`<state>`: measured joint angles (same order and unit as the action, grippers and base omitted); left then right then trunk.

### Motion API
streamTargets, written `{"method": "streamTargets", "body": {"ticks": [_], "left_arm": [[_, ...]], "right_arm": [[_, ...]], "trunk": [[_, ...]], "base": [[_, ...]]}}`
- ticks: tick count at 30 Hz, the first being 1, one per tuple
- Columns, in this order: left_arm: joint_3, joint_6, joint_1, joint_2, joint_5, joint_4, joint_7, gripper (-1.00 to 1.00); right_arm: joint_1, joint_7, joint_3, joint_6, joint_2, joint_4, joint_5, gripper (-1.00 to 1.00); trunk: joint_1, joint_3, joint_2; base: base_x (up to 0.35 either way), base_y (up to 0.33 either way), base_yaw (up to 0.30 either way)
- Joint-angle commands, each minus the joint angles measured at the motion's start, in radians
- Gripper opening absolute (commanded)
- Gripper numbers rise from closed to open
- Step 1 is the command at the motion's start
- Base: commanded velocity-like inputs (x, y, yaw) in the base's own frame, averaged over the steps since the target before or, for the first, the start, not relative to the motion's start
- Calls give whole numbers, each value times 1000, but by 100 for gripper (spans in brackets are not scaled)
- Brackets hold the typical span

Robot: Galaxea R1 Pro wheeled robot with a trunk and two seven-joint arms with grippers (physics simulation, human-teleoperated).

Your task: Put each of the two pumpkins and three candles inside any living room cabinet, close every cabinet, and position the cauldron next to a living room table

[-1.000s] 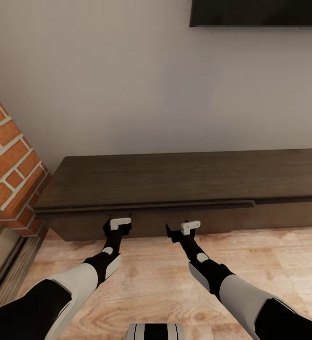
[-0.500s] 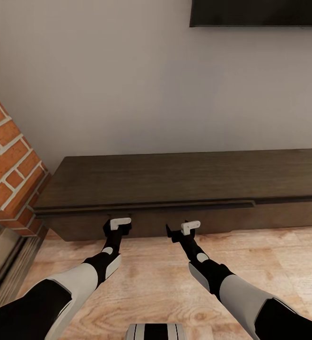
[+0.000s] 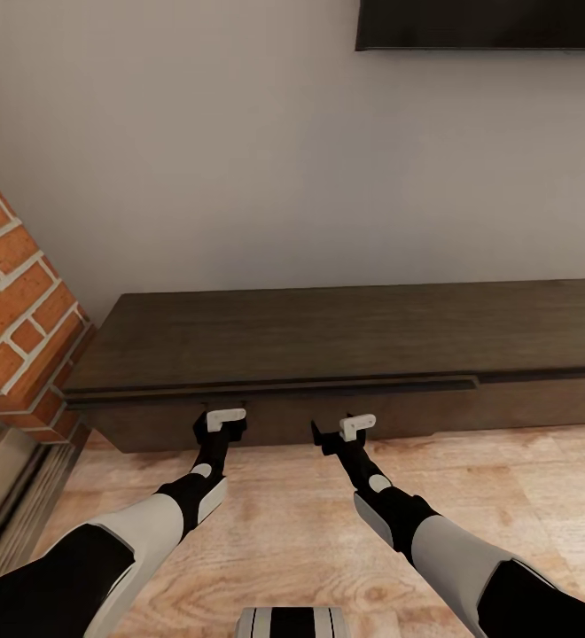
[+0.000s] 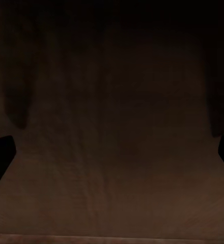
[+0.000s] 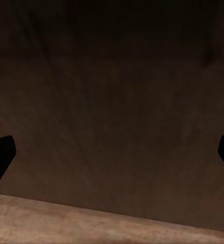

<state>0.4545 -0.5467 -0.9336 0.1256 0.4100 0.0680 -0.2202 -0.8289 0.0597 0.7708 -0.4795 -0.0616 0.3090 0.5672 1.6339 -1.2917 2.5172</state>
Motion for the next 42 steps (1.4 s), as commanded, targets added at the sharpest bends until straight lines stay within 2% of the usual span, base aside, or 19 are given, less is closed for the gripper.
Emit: {"method": "streamTargets", "body": {"ticks": [1, 42], "left_arm": [[7, -2, -1, 0, 4, -1, -7, 100], [7, -2, -1, -1, 4, -2, -7, 100]], "right_arm": [[-1, 6, 8, -4, 0, -1, 5, 100], [-1, 6, 8, -4, 0, 0, 5, 100]], "trunk": [[0, -1, 0], [0, -1, 0]], "base": [[0, 0, 0], [13, 0, 0]]}}
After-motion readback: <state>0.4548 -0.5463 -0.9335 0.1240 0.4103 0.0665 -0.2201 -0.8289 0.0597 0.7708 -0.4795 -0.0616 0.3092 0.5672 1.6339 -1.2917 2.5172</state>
